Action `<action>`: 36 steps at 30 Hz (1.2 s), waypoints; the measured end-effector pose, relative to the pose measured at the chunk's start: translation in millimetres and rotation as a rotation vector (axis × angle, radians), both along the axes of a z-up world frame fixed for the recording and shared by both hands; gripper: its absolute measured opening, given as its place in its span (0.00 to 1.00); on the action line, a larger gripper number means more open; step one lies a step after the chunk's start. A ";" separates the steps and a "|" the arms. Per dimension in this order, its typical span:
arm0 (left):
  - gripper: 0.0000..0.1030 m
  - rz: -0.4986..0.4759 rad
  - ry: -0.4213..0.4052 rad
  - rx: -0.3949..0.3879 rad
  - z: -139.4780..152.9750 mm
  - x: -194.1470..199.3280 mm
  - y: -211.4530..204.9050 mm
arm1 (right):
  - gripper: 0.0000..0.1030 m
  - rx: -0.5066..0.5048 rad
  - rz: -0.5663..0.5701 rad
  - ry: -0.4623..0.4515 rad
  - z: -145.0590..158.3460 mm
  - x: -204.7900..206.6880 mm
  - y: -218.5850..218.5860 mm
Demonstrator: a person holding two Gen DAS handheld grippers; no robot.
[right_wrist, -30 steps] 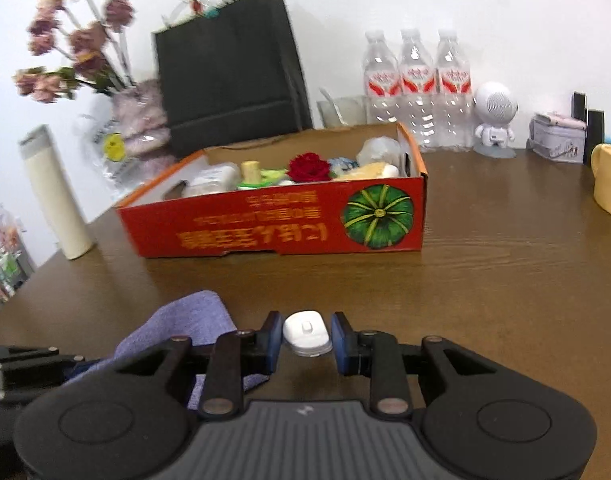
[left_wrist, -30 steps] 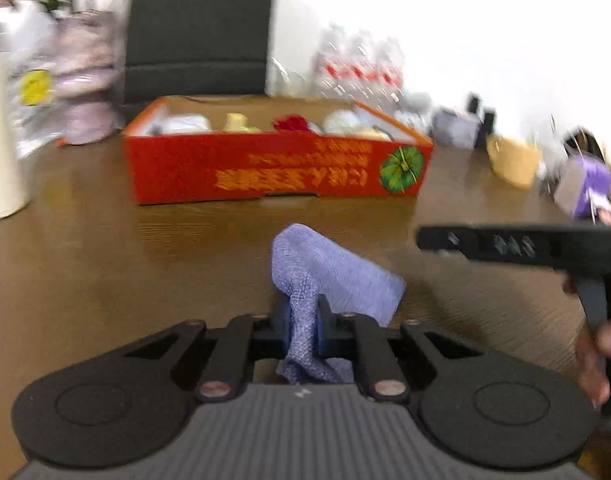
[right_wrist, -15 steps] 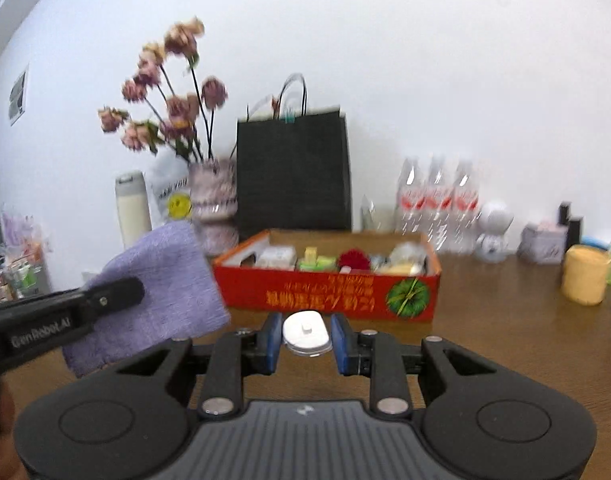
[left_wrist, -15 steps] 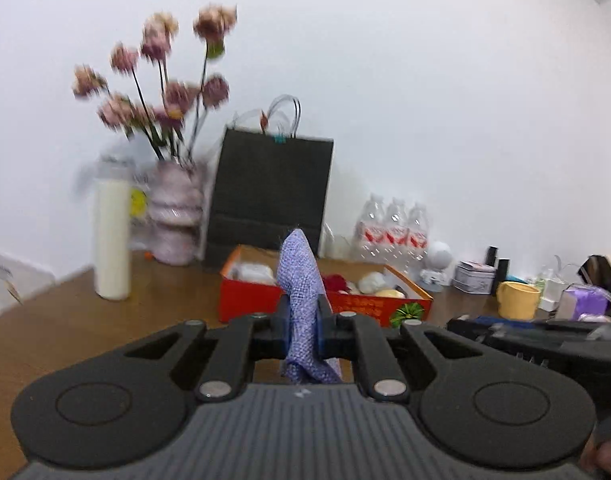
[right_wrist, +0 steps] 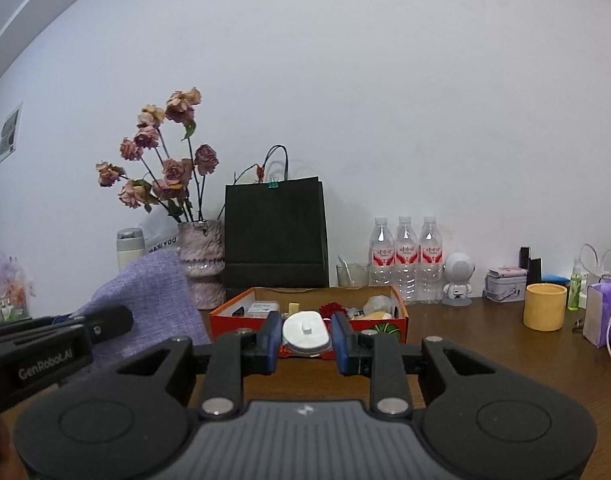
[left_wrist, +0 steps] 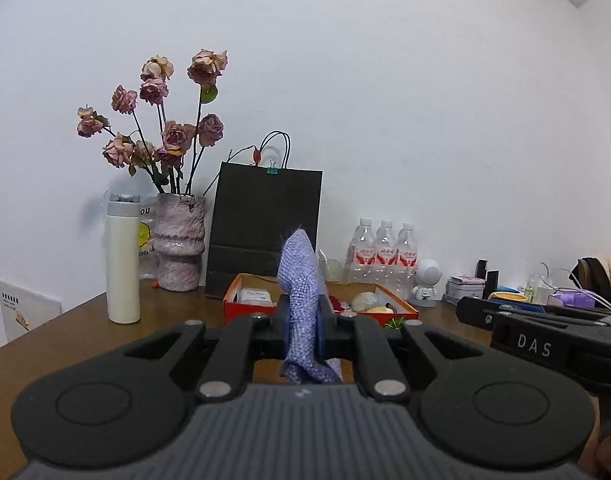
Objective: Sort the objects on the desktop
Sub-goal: 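Lift the pouch and charger puck and carry them over the box, then lower the pouch and puck into the box and open both tools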
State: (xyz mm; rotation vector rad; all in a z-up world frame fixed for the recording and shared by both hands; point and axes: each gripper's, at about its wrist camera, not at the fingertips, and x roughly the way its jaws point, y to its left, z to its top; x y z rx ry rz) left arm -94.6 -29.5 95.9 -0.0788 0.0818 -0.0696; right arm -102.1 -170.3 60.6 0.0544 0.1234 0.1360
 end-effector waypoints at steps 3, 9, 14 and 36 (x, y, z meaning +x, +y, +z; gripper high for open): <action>0.12 -0.010 0.012 0.006 2.0 22.9 1.0 | 0.25 0.000 -0.007 0.008 1.8 18.4 -1.2; 0.12 -0.016 -0.008 -0.017 17.4 93.5 3.0 | 0.25 0.026 -0.013 0.017 16.0 87.1 -6.9; 0.12 -0.002 -0.078 0.031 42.4 176.3 -9.8 | 0.25 0.051 -0.002 -0.008 39.5 176.1 -8.9; 0.21 0.006 0.813 -0.342 -18.7 445.1 36.4 | 0.25 0.230 0.136 0.878 -4.4 490.1 -26.2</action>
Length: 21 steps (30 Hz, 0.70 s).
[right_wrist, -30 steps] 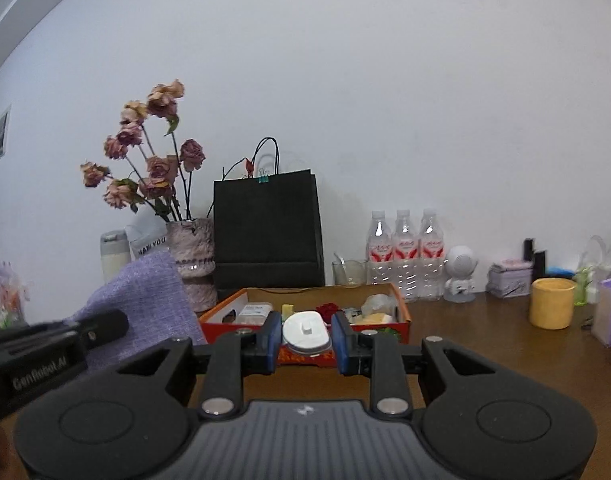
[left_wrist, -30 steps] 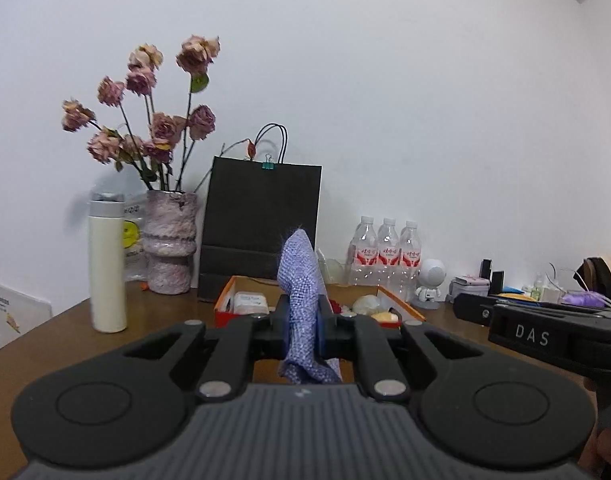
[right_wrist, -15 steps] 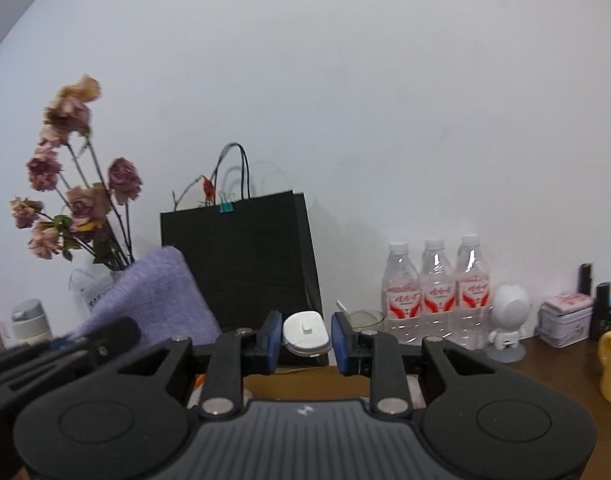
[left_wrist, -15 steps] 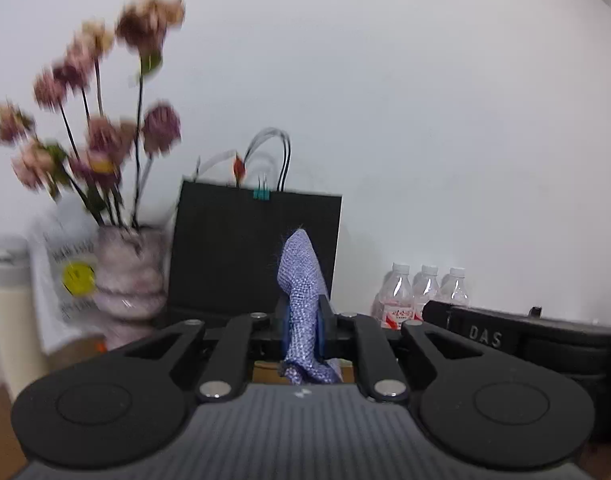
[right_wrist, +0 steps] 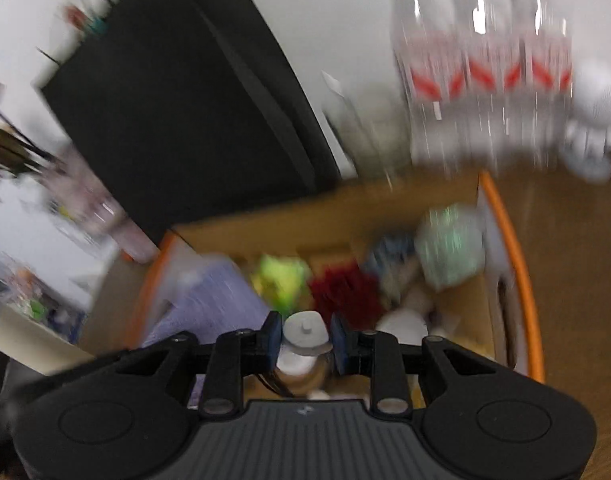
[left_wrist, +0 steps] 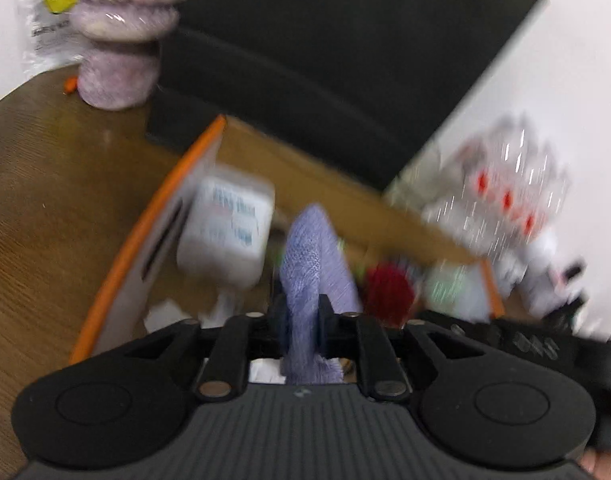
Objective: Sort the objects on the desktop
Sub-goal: 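Lower the pouch and puck into the box and open both tools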
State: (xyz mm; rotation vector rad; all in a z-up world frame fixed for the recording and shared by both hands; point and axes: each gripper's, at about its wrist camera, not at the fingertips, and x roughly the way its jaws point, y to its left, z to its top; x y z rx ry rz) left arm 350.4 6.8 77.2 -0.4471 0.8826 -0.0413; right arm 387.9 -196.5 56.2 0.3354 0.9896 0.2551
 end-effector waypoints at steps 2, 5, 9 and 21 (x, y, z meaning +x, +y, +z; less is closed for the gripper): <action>0.42 -0.080 0.023 0.039 -3.9 -2.1 -8.9 | 0.26 -0.051 0.007 0.049 -16.5 4.6 7.0; 0.52 -0.135 -0.014 0.087 4.2 -7.5 -10.0 | 0.28 -0.118 0.034 0.099 -31.1 5.2 17.3; 0.53 -0.110 -0.039 0.120 21.0 -3.8 1.8 | 0.43 -0.137 0.026 0.113 -30.3 2.3 16.4; 0.69 -0.233 0.121 0.324 4.1 -5.2 -8.1 | 0.74 -0.283 0.031 0.139 -0.8 -19.8 1.6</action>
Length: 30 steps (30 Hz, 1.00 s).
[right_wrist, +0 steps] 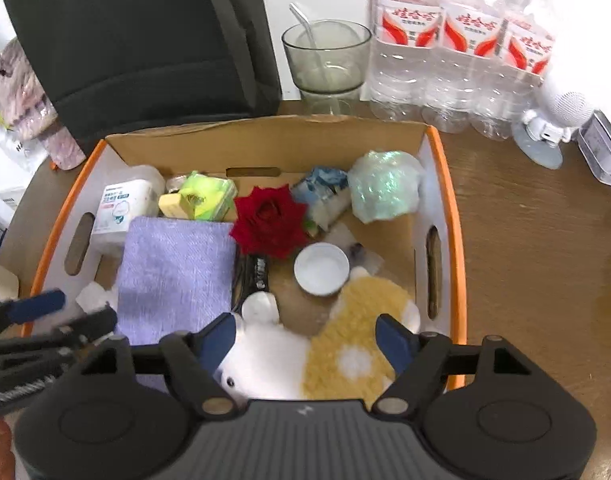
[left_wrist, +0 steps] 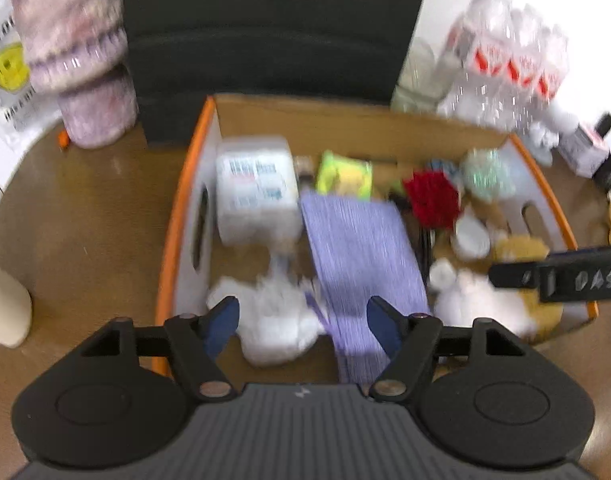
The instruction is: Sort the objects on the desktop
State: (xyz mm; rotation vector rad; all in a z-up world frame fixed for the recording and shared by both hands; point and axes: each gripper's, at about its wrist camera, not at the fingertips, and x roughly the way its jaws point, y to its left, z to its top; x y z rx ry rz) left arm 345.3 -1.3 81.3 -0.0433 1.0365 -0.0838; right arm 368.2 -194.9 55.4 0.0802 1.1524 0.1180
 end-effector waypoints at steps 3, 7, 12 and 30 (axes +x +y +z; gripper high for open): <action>0.68 0.000 -0.008 0.017 5.6 -8.8 -1.1 | 0.74 0.002 -0.010 -0.008 3.7 -6.5 -1.6; 0.76 0.027 -0.090 0.041 40.2 -28.1 -3.0 | 0.74 -0.015 -0.017 -0.042 21.0 -21.4 -1.1; 0.94 0.092 -0.351 0.116 68.0 -80.9 -10.7 | 0.85 -0.045 -0.017 -0.240 46.6 -73.5 2.5; 1.00 0.096 -0.717 0.061 51.7 -219.0 -14.4 | 0.97 -0.044 -0.083 -0.843 34.0 -246.8 2.9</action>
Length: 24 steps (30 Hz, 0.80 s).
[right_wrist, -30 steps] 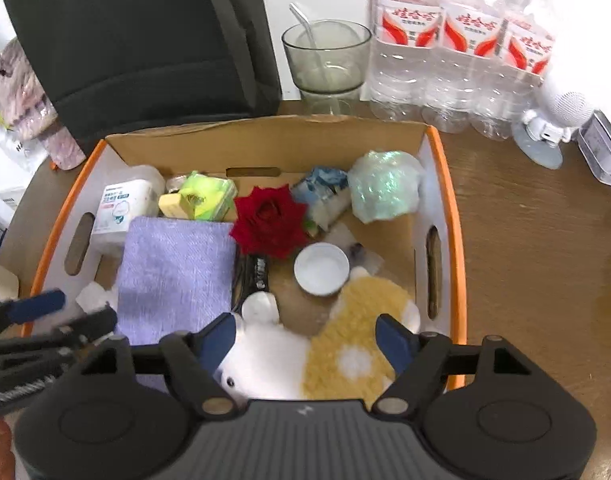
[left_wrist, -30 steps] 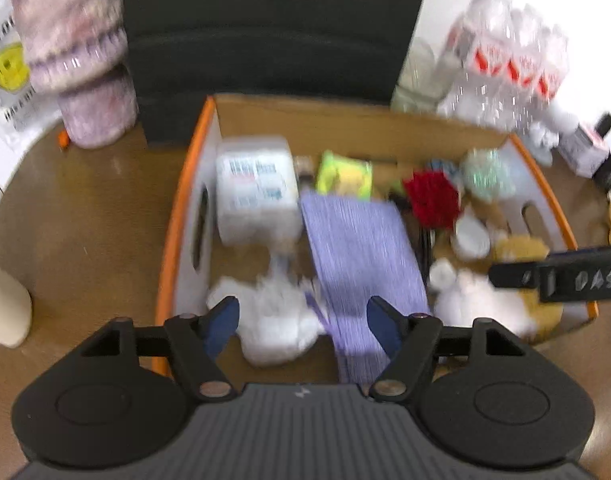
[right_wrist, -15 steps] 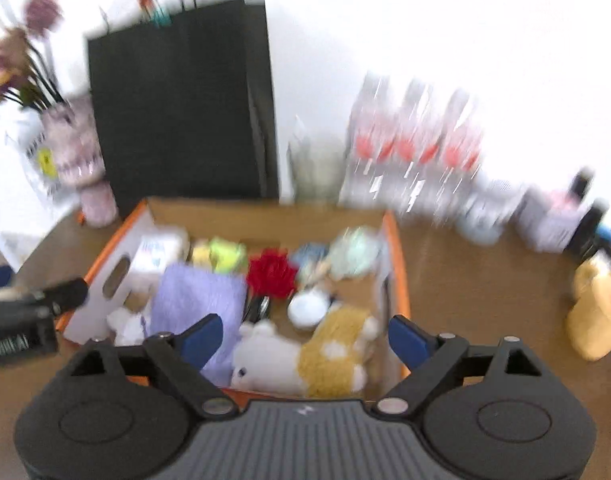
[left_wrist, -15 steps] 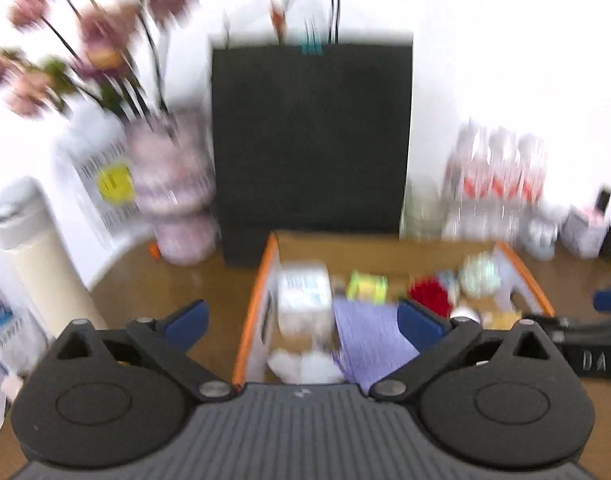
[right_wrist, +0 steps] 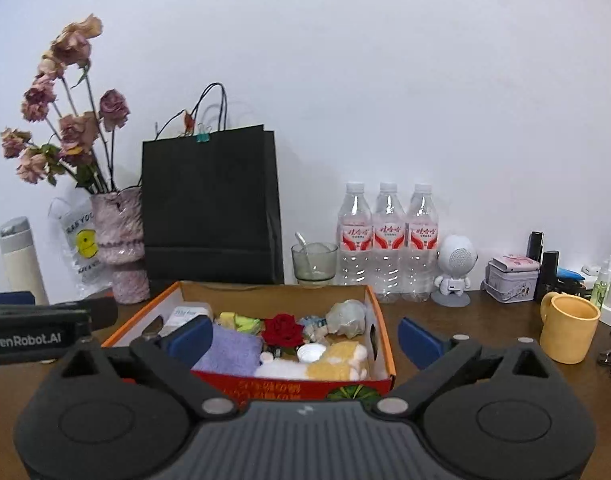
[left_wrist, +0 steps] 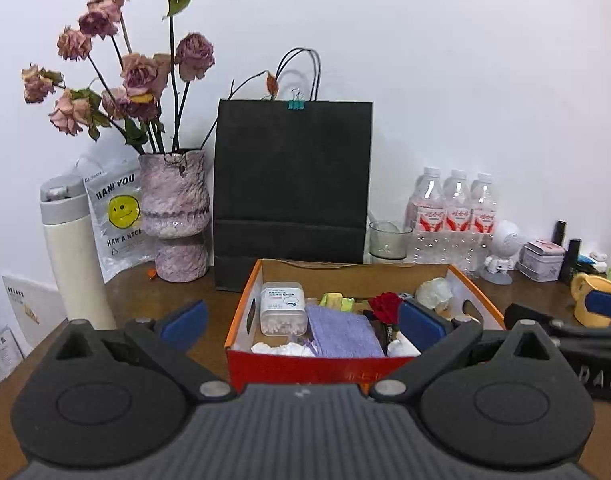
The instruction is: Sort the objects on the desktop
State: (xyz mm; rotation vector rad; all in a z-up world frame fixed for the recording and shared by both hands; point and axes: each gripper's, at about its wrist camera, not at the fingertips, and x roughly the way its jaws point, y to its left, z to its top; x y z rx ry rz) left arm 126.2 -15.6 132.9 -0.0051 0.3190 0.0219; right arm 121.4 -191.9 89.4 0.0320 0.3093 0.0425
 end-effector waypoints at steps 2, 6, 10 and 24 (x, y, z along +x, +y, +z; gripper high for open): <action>1.00 -0.015 -0.006 0.033 -6.2 -19.1 4.0 | 0.97 -0.002 -0.003 0.007 -0.1 -11.3 1.0; 1.00 -0.002 0.033 0.097 -22.3 -75.0 13.7 | 0.99 0.025 0.026 0.019 -6.2 -62.9 1.6; 1.00 -0.011 0.020 0.107 -47.1 -149.0 25.2 | 1.00 0.067 0.037 0.063 -26.1 -122.7 1.4; 1.00 0.044 0.203 -0.018 -90.3 -179.8 30.7 | 1.00 -0.020 0.072 0.164 -83.5 -196.2 26.5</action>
